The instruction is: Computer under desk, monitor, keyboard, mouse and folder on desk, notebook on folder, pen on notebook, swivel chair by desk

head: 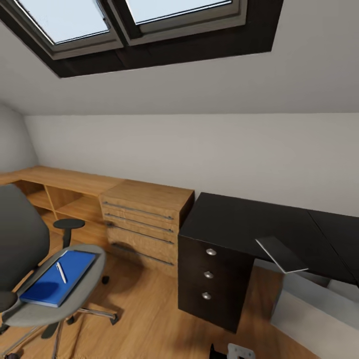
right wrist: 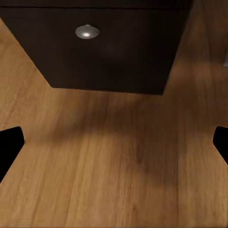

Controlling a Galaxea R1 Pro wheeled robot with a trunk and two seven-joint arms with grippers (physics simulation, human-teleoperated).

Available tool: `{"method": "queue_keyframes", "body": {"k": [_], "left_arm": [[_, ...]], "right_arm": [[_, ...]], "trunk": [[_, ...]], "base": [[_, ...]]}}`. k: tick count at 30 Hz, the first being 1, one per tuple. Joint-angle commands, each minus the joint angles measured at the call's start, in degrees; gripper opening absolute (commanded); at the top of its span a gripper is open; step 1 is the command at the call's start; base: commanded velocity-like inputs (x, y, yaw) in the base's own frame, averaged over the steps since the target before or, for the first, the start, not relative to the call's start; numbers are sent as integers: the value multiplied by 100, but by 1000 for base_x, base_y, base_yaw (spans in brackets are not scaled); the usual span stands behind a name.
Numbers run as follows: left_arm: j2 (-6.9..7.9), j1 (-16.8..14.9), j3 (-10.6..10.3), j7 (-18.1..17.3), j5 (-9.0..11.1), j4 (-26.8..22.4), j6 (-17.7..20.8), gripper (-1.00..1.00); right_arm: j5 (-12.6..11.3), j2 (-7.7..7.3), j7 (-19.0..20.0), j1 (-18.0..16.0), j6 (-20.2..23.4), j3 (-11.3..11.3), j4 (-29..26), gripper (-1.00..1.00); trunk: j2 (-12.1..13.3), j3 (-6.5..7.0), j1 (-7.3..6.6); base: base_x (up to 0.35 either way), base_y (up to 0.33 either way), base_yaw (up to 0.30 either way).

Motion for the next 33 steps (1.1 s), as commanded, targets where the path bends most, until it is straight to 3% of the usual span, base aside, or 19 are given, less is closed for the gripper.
{"method": "queue_keyframes", "body": {"k": [1,17,27,29,30,33], "left_arm": [[9,-3,-32,36,63,-6,-38,100],[10,-3,-30,36,72,10,-32,100],[32,-36,20,37,196,768,-29,100],[39,-63,104,37,275,812,-29,100],[42,-81,288,36,355,838,-34,100],[44,-92,566,-27,414,853,-36,100]], "right_arm": [[-15,1,19,-6,-40,-41,13,100],[11,1,19,0,-117,-41,13,100],[17,1,19,1,-147,-41,13,100],[19,1,19,1,-147,-41,11,100],[20,1,20,2,-147,-41,12,100],[20,1,19,2,-147,-41,12,100]], "trunk": [[-3,-9,0],[-3,-37,0],[-3,-37,0],[-3,-37,0],[-3,-37,0],[-3,-37,0]], "base": [[0,0,260],[0,0,271],[40,0,281],[169,0,280],[95,0,280],[52,0,280]]}}
